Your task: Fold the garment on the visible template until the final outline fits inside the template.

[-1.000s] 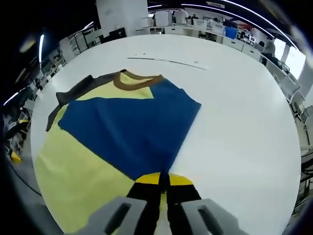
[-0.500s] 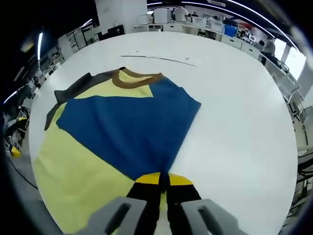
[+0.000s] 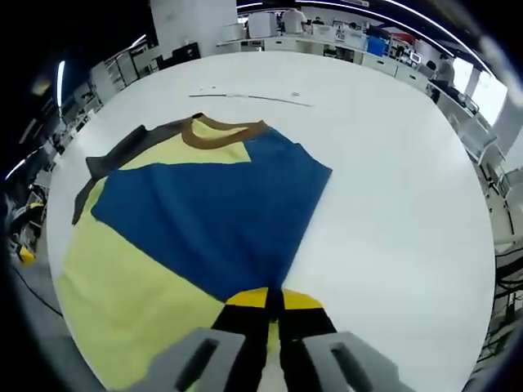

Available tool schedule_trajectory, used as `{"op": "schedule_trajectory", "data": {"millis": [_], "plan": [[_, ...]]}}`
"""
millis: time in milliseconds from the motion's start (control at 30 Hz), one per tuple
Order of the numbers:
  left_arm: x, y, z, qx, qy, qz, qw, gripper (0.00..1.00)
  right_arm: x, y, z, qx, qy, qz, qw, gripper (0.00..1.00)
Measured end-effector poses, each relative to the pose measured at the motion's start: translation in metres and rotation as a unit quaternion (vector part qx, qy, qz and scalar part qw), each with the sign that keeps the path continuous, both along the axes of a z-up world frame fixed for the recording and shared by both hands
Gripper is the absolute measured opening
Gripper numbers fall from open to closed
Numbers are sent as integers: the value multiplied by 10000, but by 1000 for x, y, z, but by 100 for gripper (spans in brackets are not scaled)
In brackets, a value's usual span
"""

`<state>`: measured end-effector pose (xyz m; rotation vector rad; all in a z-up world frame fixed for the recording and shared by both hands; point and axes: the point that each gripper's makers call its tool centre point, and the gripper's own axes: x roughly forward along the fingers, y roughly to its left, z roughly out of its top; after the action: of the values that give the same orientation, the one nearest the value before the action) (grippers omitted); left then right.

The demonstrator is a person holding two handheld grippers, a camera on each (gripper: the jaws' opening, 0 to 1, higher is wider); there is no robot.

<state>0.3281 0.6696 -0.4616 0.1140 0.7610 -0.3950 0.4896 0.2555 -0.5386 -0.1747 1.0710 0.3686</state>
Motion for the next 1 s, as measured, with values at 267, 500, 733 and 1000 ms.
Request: {"op": "schedule_trajectory", "data": {"millis": [267, 500, 733, 1000], "plan": [[2, -1, 2, -1, -29, -48, 10000, 90, 2, -2, 0, 16, 8, -180, 9998, 0], [4, -4, 4, -34, -71, -79, 9999, 92, 10, -2, 9, 196, -313, -502, 9981, 30], [9, -4, 8, -42, -123, -78, 9999, 92, 19, 10, 41, 418, -923, -246, 9945, 58], [19, -10, 16, -69, -236, -137, 9996, 92, 8, 25, 67, 741, -1235, 50, 9896, 87]]}}
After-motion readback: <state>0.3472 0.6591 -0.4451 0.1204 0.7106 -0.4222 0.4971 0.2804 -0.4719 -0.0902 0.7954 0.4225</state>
